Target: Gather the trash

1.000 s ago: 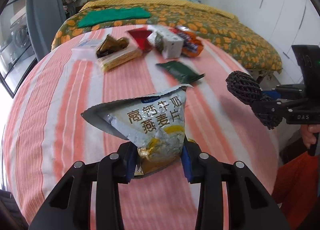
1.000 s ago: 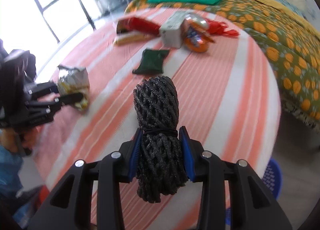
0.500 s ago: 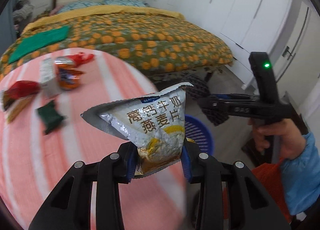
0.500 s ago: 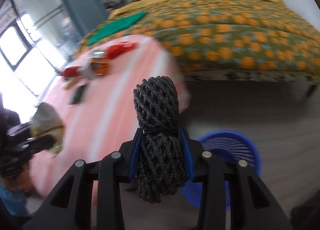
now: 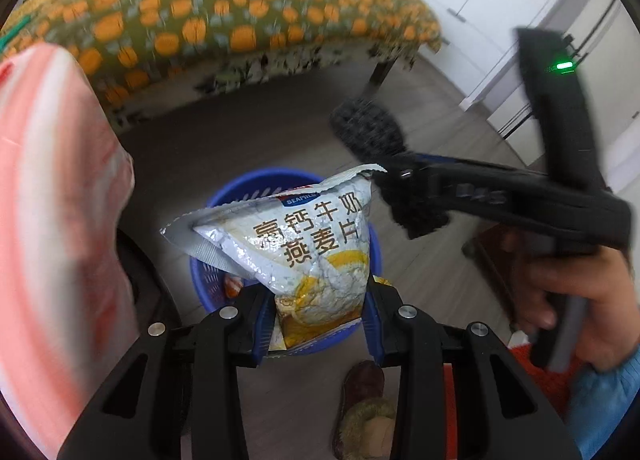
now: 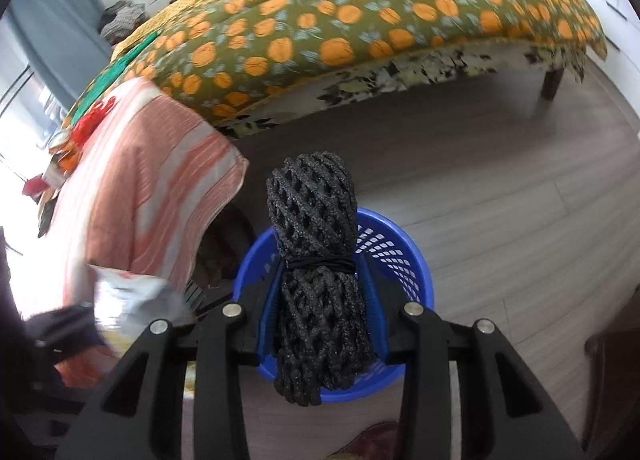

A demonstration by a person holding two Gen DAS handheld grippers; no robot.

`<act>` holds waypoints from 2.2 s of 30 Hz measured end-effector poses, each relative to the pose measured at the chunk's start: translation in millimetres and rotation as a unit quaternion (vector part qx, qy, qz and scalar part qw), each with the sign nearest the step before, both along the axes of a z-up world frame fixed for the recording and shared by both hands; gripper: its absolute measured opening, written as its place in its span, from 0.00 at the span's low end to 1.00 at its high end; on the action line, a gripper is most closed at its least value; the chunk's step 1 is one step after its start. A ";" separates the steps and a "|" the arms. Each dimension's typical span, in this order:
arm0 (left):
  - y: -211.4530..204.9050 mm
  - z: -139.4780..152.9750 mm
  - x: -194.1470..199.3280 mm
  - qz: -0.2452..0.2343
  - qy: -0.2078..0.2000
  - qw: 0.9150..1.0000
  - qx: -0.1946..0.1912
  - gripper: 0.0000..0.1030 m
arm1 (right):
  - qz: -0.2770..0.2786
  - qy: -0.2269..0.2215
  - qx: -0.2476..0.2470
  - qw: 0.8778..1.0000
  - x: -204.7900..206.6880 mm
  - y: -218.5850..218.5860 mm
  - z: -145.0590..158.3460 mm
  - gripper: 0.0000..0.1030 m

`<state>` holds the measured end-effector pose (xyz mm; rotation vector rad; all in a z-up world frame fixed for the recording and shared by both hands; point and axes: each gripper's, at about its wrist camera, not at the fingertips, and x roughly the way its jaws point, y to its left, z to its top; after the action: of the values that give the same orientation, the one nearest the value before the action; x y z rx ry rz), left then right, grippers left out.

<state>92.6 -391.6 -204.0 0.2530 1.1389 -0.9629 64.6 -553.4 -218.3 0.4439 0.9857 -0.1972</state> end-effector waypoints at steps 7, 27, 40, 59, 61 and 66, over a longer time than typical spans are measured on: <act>-34.8 -43.3 28.0 0.018 0.004 1.000 0.021 0.67 | -0.027 -0.006 0.024 0.999 2.0 -19.6 -13.5 0.70; 147.5 76.3 -20.8 0.117 -0.154 0.980 -0.038 0.95 | 0.006 -0.075 -0.113 0.991 5.5 57.2 52.7 0.87; 349.7 67.3 50.9 0.305 -0.151 0.938 0.067 0.95 | 0.214 -0.117 -0.149 0.958 32.7 270.9 62.2 0.87; 421.0 52.8 91.7 0.350 -0.140 0.921 0.095 0.96 | 0.233 -0.060 -0.152 0.959 124.1 362.9 41.4 0.90; 420.0 52.2 91.6 0.351 -0.139 0.921 0.095 0.96 | 0.232 -0.059 -0.153 0.959 124.3 363.1 41.3 0.91; 420.2 51.9 93.0 0.351 -0.138 0.921 0.094 0.96 | 0.231 -0.058 -0.147 0.960 124.7 361.0 41.2 0.91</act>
<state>185.6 28.6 -152.1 0.1095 0.9503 -0.1724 189.4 -192.4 -177.1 -0.0532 0.9018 0.1045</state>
